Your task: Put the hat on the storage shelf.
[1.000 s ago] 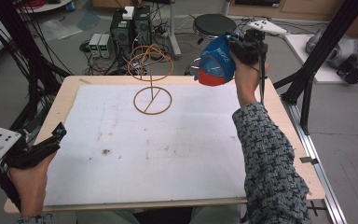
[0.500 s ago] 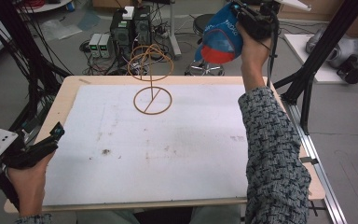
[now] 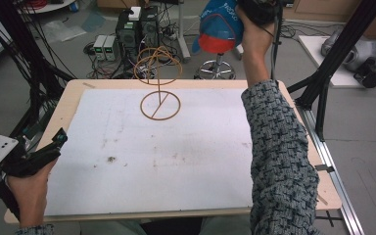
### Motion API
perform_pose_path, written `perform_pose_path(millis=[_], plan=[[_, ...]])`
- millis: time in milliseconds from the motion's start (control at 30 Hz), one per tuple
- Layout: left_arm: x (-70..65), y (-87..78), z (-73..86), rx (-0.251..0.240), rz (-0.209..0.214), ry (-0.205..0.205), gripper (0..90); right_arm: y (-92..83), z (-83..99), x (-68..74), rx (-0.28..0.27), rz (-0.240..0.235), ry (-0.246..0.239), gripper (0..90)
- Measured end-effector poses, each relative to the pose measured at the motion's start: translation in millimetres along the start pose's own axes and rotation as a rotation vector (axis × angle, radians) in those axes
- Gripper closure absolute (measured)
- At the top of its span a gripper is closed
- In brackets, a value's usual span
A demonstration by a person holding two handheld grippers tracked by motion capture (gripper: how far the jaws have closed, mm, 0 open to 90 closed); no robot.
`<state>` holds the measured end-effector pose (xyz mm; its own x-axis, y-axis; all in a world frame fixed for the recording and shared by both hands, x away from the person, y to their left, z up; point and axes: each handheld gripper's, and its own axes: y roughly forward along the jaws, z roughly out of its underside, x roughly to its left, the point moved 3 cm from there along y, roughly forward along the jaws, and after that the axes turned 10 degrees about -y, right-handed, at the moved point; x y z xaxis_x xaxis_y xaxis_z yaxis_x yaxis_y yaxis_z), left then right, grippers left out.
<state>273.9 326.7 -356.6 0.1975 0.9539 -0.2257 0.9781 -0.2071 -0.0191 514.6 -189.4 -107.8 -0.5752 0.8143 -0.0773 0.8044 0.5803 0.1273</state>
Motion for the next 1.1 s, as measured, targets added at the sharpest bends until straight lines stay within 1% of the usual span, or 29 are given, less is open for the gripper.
perform_pose_path(millis=[67, 167, 300, 433, 467, 500, 567, 700, 933, 1000, 1100], plan=[[-0.4, 0.2, 0.2, 0.0, 0.003, 0.0, 20.1, 2.1, -1.6, 2.2, -0.003, -0.005, 0.005, 88.3], [-1.8, 0.6, 0.1, -0.001, 0.006, 0.001, 20.1, 11.3, -6.8, 12.1, -0.016, -0.03, 0.011, 88.3], [-1.4, 0.1, 0.0, -0.001, 0.008, -0.002, 20.1, 23.3, -9.3, 24.9, -0.023, -0.058, 0.018, 88.3], [-0.8, -1.2, -0.7, -0.006, 0.007, 0.0, 20.1, 32.4, -7.5, 34.0, -0.028, -0.085, 0.034, 88.3], [-0.6, -1.7, -0.9, -0.005, 0.009, 0.001, 20.3, 36.2, -5.6, 37.6, -0.031, -0.096, 0.047, 88.3], [-0.4, -2.0, -1.1, -0.005, 0.007, 0.002, 20.3, 36.2, -5.6, 37.6, -0.031, -0.096, 0.047, 88.3], [0.0, -2.5, -1.3, -0.007, 0.005, 0.002, 20.3, 41.5, -3.1, 43.4, -0.034, -0.108, 0.062, 88.3], [0.4, -2.8, -1.7, -0.01, 0.003, 0.0, 20.3, 45.7, -1.3, 47.7, -0.043, -0.122, 0.078, 88.3], [-0.8, -2.4, -2.0, -0.005, 0.01, 0.007, 20.3, 55.6, 4.6, 56.9, -0.037, -0.136, 0.095, 88.3], [-0.6, -2.7, -2.2, -0.005, 0.01, 0.006, 20.3, 57.8, 6.7, 59.0, -0.037, -0.144, 0.114, 88.3], [0.3, -3.1, -2.4, -0.006, 0.01, 0.003, 20.3, 60.4, 9.5, 59.8, -0.039, -0.151, 0.127, 88.3]])
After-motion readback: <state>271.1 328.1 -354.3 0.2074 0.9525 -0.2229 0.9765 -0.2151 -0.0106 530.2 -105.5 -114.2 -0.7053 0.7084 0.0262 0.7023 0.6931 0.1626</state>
